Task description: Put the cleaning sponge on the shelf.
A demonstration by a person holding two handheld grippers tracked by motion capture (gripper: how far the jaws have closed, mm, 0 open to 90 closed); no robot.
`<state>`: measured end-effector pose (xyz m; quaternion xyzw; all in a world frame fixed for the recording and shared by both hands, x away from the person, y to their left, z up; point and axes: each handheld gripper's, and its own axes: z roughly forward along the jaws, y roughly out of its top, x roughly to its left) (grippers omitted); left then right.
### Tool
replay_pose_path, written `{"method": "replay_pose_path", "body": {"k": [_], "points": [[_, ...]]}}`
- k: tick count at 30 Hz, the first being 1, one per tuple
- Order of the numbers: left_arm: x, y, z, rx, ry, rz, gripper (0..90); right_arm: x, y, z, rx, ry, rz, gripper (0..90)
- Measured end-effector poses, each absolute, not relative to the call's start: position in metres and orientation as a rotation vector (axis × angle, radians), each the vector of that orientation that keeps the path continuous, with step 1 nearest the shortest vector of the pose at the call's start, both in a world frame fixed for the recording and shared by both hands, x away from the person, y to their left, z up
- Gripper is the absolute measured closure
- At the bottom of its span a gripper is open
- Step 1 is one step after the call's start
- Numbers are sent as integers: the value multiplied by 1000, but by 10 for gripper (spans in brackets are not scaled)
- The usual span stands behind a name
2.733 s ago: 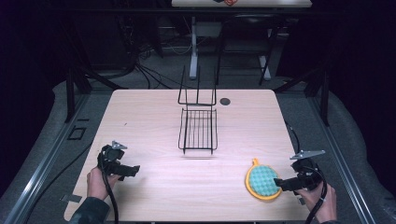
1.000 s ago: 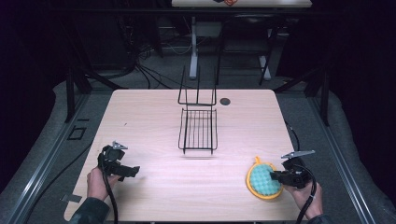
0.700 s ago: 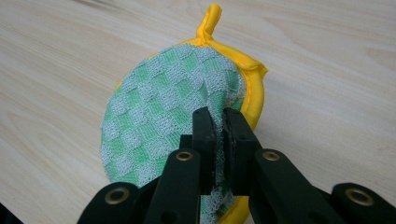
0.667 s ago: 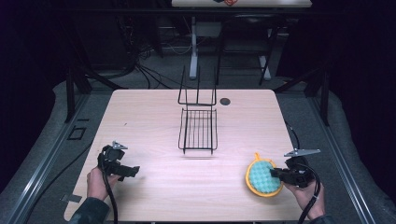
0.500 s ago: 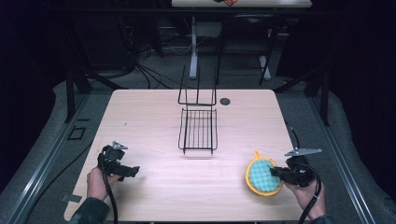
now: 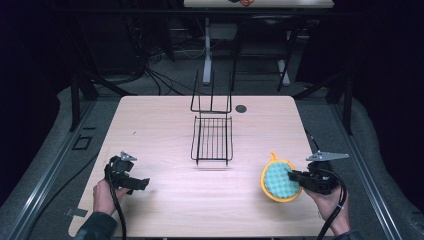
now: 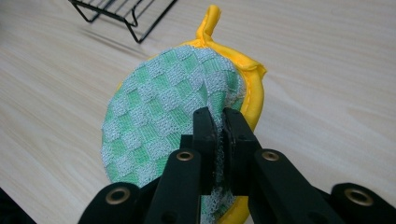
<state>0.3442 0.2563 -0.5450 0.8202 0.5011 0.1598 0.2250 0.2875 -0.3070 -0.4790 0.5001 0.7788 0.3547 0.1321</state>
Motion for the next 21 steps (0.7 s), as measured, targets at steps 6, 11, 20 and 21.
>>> {"method": "replay_pose_path", "body": {"k": [6, 11, 20, 21], "points": [[347, 254, -548, 2280, 1383, 436, 0, 296, -304, -470, 1429, 2254, 1043, 857], [345, 256, -546, 2277, 1386, 439, 0, 301, -300, -466, 1414, 2254, 1034, 857], [344, 254, -545, 2275, 1377, 445, 0, 315, -287, -460, 1389, 2260, 1036, 857], [345, 255, -545, 2277, 1381, 438, 0, 316, -286, -459, 1383, 2261, 1037, 856]]}}
